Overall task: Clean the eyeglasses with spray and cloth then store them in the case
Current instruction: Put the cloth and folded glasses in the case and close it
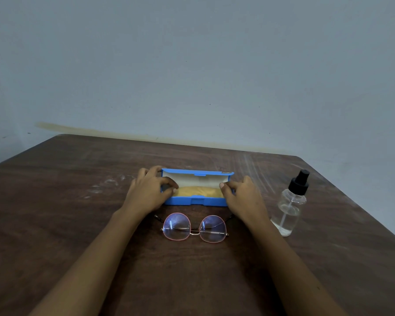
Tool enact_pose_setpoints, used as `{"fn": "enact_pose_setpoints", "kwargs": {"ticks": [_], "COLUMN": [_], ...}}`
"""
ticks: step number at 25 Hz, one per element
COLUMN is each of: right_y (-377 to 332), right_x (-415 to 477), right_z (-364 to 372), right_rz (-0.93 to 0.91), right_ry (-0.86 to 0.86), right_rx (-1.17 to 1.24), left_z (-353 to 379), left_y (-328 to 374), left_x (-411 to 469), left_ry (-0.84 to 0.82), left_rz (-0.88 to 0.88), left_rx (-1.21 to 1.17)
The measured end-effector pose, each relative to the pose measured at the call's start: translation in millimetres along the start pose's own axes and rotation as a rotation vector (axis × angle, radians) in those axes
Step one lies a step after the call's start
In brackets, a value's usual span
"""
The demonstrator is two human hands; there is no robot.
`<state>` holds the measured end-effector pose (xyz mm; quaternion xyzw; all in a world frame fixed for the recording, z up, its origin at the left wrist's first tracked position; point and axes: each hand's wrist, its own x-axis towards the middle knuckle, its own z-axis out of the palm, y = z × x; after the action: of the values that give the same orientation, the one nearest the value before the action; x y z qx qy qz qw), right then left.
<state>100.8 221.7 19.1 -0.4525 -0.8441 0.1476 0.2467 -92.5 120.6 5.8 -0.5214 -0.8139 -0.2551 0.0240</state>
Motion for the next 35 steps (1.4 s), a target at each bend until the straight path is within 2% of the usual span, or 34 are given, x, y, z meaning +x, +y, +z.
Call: {"fn": "enact_pose_setpoints", "kwargs": {"ticks": [9,23,27,30,35], "right_y": [2.1,-9.1,-7.0,-3.9,9.9], "right_x": [0.0,-42.6,-62.8,-74.1,-91.4], "right_z": [0.7,-6.5,-8.5,-12.0,-19.6], "right_rz": [0.037,-0.204,-0.202,-0.110,-0.011], "right_ry": [-0.021,0.376,0.342,0.304,0.078], "right_rx": [0.087,0.311,0.382,0.477,0.421], "left_z": [1.9,-20.7,-23.4,-26.0,-34.6], "left_y": [-1.0,4.8,10.1,15.1,14.9], "left_x": [-3.3,-44.6,-66.0,-79.4,-92.7], "left_ry": [0.043,0.311,0.328,0.298,0.164], "left_rz": [0.001,-0.038,-0.008,0.030,0.001], "left_rx": [-0.170,-0.462,-0.517,-0.518,-0.487]}}
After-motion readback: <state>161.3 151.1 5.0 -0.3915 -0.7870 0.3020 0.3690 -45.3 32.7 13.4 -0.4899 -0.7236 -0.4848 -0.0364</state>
